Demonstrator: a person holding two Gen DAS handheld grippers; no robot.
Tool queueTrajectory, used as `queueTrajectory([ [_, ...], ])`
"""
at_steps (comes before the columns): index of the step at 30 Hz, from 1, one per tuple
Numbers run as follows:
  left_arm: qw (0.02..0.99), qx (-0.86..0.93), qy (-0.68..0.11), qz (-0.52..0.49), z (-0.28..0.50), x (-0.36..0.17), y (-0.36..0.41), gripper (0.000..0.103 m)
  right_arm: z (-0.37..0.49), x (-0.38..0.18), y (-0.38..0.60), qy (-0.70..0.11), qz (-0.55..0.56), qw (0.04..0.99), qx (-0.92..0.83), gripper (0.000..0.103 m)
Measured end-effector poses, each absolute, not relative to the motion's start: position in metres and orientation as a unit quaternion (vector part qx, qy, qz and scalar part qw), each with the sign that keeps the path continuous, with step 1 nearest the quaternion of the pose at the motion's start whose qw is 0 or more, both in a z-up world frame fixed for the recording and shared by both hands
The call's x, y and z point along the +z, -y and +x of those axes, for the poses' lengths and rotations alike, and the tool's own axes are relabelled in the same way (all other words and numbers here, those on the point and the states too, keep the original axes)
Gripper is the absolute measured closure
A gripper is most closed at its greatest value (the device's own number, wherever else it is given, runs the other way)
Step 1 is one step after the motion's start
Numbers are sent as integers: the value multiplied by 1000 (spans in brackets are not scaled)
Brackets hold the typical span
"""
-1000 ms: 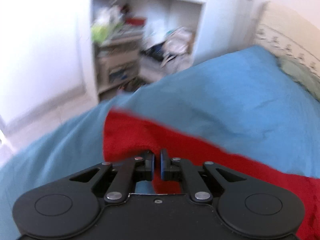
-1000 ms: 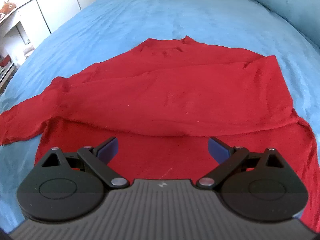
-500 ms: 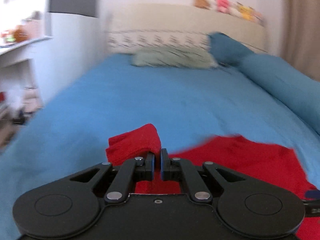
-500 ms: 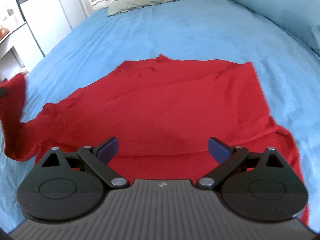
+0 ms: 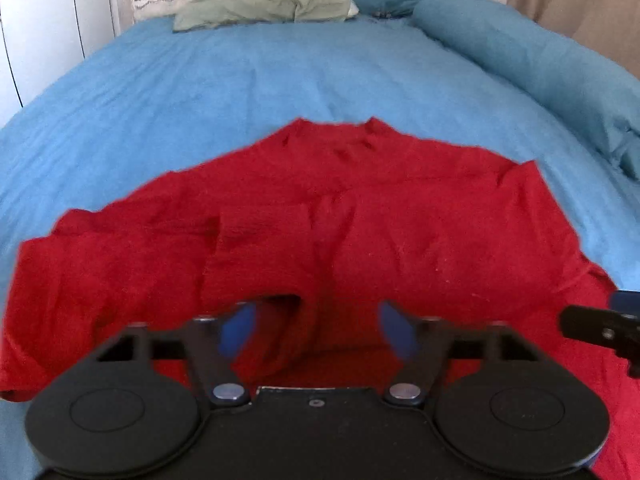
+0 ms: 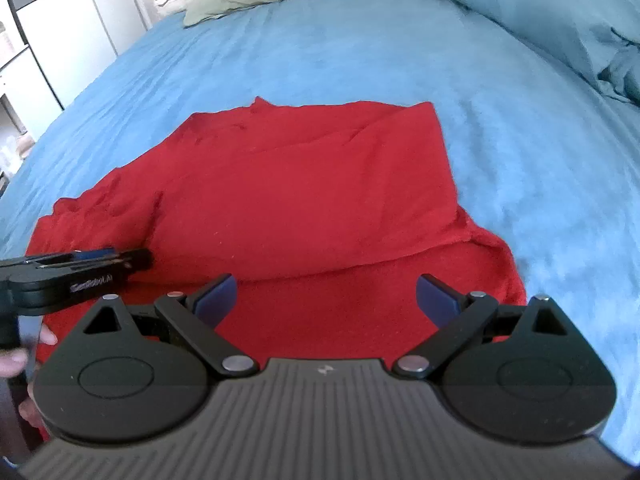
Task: Fold small clothes
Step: 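Fold the held sleeve with the left gripper across the body, then release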
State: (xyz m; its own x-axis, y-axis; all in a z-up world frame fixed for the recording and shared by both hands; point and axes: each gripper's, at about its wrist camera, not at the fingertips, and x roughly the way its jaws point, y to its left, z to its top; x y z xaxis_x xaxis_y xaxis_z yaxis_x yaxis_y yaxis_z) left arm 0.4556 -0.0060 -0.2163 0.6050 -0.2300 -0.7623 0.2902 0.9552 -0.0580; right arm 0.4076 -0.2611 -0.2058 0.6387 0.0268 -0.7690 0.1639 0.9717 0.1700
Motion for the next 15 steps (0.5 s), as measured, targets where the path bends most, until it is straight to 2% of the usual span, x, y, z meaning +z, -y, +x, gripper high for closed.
queueTrajectory([
  [5, 896, -100, -429, 53, 443, -198, -28, 25, 414, -198, 248, -424, 105, 899, -15, 0],
  [14, 887, -11, -461, -20, 426, -199, -116, 25, 469, -201, 143, -424, -7, 900, 106, 0],
  [15, 887, -5, -461, -22, 424, -199, -120, 25, 474, -205, 131, -424, -14, 898, 117, 4],
])
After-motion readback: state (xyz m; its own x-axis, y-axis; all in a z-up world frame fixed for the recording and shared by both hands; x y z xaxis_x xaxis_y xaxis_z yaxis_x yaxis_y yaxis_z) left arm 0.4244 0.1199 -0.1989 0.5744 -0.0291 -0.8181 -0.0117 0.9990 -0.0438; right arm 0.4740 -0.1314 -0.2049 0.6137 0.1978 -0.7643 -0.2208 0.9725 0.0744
